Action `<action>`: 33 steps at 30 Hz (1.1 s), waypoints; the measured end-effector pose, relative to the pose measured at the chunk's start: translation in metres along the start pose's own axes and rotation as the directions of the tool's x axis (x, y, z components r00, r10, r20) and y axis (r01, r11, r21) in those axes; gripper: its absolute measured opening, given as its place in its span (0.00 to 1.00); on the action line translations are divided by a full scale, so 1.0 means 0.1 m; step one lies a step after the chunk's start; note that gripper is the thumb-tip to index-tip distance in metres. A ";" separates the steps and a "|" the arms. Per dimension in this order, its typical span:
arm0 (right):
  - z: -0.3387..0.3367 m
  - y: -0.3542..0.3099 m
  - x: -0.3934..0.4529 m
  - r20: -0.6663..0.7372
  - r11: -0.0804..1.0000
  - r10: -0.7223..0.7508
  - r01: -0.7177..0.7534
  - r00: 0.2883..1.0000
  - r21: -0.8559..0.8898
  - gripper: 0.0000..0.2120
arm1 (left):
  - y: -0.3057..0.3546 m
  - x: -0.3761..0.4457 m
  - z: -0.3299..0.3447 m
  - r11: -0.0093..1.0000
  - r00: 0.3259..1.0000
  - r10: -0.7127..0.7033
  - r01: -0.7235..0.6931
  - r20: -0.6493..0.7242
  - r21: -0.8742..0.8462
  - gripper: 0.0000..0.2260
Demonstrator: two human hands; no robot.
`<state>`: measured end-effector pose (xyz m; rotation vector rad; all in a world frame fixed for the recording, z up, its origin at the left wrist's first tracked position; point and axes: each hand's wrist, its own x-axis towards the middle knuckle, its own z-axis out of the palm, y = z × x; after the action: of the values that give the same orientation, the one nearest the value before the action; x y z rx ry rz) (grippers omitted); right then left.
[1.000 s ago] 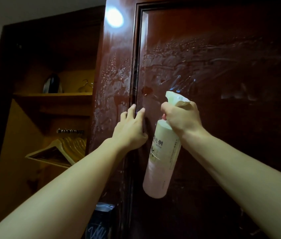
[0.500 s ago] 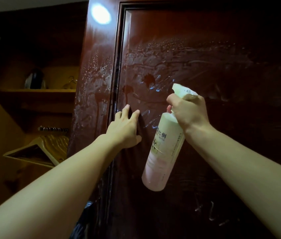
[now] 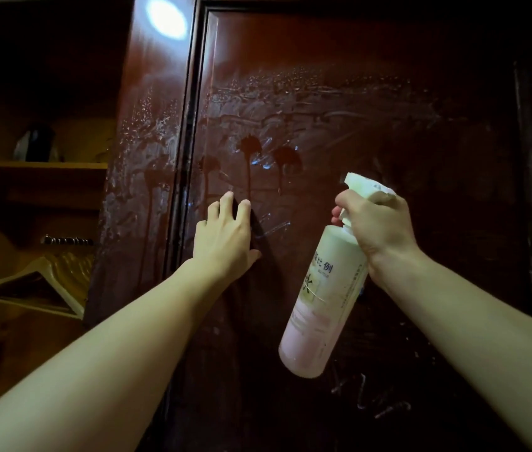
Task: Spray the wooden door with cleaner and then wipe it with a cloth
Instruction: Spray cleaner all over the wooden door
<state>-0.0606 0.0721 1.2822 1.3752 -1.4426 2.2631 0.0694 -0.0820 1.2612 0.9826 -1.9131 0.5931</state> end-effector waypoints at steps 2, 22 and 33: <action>-0.10 0.03 0.00 0.007 1.000 0.014 -0.014 1.000 -0.004 0.04 | 0.06 0.01 0.01 1.000 1.000 0.012 -0.012 -0.021 -0.006 0.42; -0.96 0.17 0.09 -0.070 0.994 0.051 -0.057 0.996 -0.089 0.05 | 0.76 0.04 0.05 0.976 0.977 0.214 -0.212 -0.025 0.052 0.44; -1.40 0.26 0.08 -0.116 0.990 0.029 -0.045 0.993 -0.136 0.02 | 1.24 0.05 0.10 0.962 0.960 0.273 -0.273 -0.068 0.009 0.36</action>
<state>-0.1667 0.1636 1.2528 1.1692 -1.5656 2.1777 -0.0385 -0.0198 1.2585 0.6918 -2.0021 0.7748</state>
